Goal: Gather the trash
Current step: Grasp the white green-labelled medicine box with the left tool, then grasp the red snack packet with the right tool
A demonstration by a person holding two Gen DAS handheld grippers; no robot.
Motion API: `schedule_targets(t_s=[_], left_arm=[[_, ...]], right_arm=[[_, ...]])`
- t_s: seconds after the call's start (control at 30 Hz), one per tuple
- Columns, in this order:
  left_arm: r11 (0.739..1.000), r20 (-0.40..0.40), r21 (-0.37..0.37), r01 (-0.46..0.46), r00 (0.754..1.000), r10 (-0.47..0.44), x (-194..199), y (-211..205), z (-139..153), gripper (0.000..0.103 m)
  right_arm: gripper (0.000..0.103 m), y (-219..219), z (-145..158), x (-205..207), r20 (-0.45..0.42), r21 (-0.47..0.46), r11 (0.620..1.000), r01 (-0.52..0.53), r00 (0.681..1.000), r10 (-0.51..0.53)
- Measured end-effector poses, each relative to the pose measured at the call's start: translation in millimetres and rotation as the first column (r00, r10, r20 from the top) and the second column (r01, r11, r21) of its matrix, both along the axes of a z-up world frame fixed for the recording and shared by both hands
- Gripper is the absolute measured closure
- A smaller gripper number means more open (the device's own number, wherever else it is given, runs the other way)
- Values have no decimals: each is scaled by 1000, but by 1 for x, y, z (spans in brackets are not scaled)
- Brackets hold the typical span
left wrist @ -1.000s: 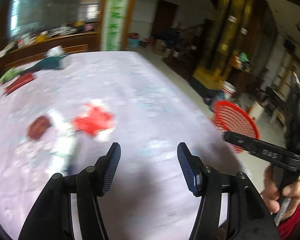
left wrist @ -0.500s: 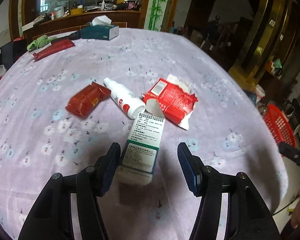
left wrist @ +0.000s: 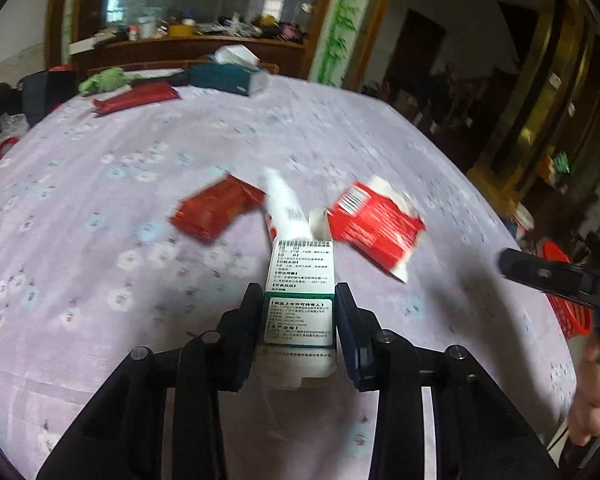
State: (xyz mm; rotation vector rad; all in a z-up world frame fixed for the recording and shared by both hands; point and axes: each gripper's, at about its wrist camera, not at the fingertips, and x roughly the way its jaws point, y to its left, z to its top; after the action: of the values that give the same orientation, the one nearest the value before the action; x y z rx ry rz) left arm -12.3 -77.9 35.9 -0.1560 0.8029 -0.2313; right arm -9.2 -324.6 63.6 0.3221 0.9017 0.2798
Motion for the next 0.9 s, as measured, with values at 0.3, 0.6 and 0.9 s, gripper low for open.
schedule_targets(t_s=[0.3,0.6,0.9], left_arm=[[999,-1,-5,-42,999,42,4,18,-1,69],[999,-66,-31,-19,998,17,11,18,-10,69],[1000,-6,4,-31,1000,31,-3,12,-5,69]], right_arm=[[60,25,-32,71,-38,-50,999,10,999,-12],[89,50,-50,81,-23,-123,991,-59,998,57],[100,55,-29,41,76,-155,987,-44,995,57]])
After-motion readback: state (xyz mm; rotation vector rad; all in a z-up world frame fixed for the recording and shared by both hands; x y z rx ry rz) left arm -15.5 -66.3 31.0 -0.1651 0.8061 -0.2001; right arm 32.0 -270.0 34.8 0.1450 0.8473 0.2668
